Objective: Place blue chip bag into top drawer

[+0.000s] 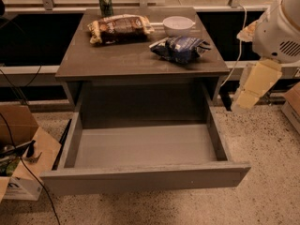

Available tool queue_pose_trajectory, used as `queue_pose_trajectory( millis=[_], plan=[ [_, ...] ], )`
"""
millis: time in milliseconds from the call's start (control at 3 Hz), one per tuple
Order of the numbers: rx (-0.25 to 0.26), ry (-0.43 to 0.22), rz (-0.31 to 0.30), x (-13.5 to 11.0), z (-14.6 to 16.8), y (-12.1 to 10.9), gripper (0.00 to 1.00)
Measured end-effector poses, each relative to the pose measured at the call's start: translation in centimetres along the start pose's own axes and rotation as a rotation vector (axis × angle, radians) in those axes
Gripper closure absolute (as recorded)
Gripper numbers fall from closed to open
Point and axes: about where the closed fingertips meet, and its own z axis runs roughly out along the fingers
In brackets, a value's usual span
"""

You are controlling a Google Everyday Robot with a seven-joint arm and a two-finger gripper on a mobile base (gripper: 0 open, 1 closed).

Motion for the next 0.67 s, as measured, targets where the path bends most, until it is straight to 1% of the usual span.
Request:
queue_pose_trajectory(
  millis=[333, 667],
  plan=[
    [0.0, 0.0, 0.0, 0.0, 0.0, 0.0, 0.0],
    [0.072, -0.049, 0.054, -1.4, 1.2, -2.6, 0.0]
  ],
)
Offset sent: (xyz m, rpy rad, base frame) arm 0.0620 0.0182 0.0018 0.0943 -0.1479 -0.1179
